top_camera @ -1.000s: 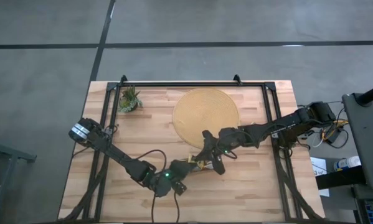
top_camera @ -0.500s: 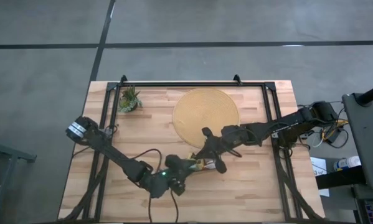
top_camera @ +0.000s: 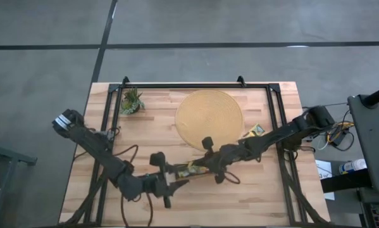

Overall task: Pick & Place Tea
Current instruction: Put the yellow tea bag into the left section of the wooden organizer

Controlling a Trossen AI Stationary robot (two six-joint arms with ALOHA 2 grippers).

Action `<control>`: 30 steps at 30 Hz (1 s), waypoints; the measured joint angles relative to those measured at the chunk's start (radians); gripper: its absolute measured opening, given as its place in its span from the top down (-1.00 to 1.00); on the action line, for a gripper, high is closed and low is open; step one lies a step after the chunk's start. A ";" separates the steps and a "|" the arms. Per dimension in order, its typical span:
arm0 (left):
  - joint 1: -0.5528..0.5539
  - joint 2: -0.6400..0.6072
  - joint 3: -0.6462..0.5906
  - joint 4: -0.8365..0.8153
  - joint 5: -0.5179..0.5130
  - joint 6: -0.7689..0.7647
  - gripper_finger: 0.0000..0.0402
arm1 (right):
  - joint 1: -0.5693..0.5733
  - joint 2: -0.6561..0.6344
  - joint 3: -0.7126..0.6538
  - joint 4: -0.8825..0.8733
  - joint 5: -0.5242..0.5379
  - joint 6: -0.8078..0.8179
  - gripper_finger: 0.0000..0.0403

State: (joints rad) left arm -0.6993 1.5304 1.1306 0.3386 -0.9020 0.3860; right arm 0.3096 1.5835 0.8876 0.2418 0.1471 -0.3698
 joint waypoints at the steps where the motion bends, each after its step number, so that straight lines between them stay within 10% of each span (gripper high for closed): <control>1: 0.005 -0.011 -0.011 0.000 0.000 -0.023 0.06 | 0.005 0.018 0.010 0.002 0.016 -0.036 0.96; 19: 0.051 -0.236 -0.224 0.007 -0.024 -0.316 0.06 | 0.104 0.316 0.233 -0.144 0.242 -0.450 0.96; 30: 0.055 -0.245 -0.246 0.013 -0.026 -0.337 0.06 | 0.103 0.317 0.295 -0.262 0.048 -0.304 0.96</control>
State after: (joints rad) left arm -0.6445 1.2850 0.8844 0.3515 -0.9283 0.0494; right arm 0.4127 1.9009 1.1831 -0.0198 0.1948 -0.6742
